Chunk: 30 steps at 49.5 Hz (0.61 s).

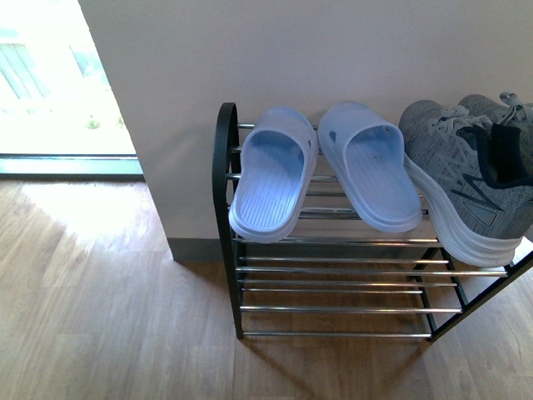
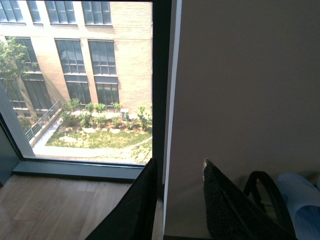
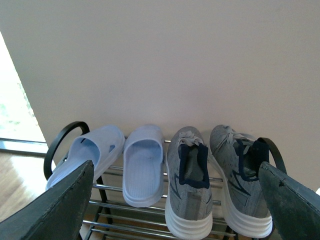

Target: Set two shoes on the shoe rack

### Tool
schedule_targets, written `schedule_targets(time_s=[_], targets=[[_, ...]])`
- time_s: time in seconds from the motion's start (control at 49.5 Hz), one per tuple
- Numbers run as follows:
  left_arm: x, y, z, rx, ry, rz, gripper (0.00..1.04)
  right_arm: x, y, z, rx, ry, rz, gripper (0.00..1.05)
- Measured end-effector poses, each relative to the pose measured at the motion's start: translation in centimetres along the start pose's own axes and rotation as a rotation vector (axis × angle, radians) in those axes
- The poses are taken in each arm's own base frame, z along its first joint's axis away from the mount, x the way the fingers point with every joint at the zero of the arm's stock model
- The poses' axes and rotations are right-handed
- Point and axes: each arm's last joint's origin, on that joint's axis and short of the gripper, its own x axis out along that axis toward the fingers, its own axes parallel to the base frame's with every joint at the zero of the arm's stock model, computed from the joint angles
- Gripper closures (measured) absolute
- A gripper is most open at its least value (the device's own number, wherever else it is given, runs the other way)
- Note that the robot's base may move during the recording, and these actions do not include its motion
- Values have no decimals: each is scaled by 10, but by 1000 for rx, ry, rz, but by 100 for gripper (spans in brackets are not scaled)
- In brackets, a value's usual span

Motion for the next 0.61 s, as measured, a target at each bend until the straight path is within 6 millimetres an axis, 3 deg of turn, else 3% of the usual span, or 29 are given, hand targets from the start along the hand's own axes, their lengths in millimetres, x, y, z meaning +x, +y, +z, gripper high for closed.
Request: schedule_targets(time_s=[0.121, 0.607], targets=[[-16, 0, -11, 1, 4, 0, 103, 0, 0, 0, 0, 0, 0, 9], [-55, 1, -32, 3, 2, -2, 103, 0, 0, 0, 0, 0, 0, 9]])
